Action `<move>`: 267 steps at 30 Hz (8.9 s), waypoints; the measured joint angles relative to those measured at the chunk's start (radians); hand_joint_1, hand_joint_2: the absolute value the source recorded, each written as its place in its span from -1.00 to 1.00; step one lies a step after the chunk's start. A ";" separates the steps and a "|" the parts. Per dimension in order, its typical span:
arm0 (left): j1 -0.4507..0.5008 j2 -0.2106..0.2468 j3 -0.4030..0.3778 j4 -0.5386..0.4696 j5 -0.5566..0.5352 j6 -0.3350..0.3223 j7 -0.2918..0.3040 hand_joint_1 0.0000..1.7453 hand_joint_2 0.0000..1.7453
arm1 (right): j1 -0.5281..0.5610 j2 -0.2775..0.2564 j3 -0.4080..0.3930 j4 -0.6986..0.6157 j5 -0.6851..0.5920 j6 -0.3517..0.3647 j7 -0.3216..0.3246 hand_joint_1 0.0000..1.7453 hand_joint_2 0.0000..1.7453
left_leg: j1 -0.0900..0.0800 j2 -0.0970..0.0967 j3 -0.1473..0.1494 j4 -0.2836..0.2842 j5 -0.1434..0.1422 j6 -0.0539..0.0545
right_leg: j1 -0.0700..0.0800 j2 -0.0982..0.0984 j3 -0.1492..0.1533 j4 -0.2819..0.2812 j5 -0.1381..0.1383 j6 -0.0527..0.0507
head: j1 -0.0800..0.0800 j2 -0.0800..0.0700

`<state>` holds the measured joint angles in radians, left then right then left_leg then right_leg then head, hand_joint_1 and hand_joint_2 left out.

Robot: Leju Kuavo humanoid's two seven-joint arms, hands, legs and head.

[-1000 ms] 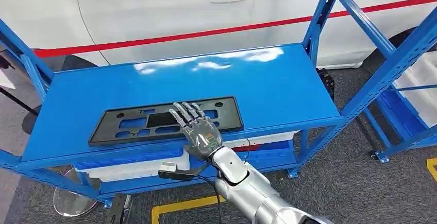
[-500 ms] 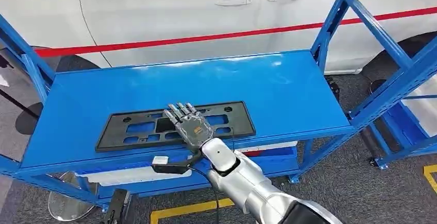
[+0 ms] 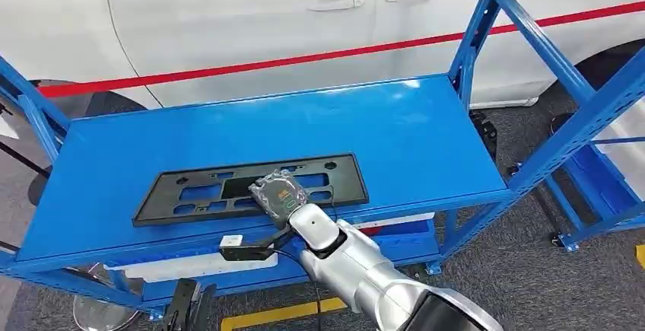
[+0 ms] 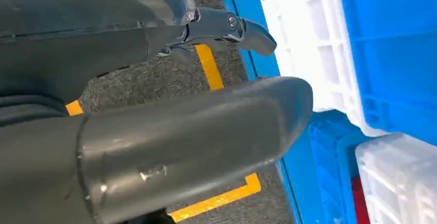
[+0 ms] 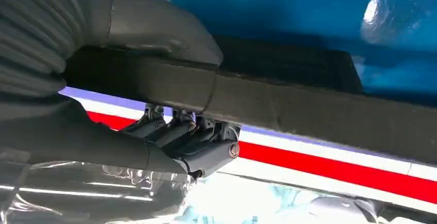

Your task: Take the parts from the cabinet and place them on the table.

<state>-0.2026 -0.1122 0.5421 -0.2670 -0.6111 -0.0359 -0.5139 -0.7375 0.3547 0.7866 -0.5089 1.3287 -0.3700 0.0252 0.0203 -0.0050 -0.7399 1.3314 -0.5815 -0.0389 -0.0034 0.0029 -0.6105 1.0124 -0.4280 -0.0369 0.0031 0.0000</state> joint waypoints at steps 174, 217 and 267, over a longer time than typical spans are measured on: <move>0.114 0.113 0.407 0.005 -0.142 -0.021 -0.094 -1.00 1.00 | 1.022 -0.210 -0.657 -1.440 -1.157 0.230 -0.663 1.00 1.00 | -0.019 0.107 0.220 -0.323 0.085 0.041 | 0.006 -0.086 0.023 0.020 -0.036 0.035 | 0.015 0.000; 0.077 0.079 0.376 0.004 -0.189 0.003 -0.090 -1.00 1.00 | 1.096 -0.199 -0.830 -1.491 -1.165 0.352 -0.688 1.00 1.00 | -0.007 -0.003 0.141 -0.186 0.071 0.019 | -0.004 0.084 0.022 0.013 -0.023 0.010 | 0.007 0.000; 0.103 0.077 0.417 0.000 -0.237 0.006 -0.150 -1.00 1.00 | 1.162 -0.106 -0.876 -1.500 -1.097 0.404 -0.720 1.00 1.00 | -0.016 0.124 0.241 -0.338 0.077 0.027 | -0.006 -0.062 0.021 0.016 -0.037 0.049 | 0.019 0.000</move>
<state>-0.0999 -0.0351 0.9594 -0.2667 -0.8480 -0.0294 -0.6638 0.4243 0.2487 -0.0893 -2.0088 0.2316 0.0343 -0.6947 0.0047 0.1194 -0.4989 0.9932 -0.5042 -0.0119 -0.0091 -0.0590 -0.5894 1.0287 -0.4646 0.0118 0.0218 0.0000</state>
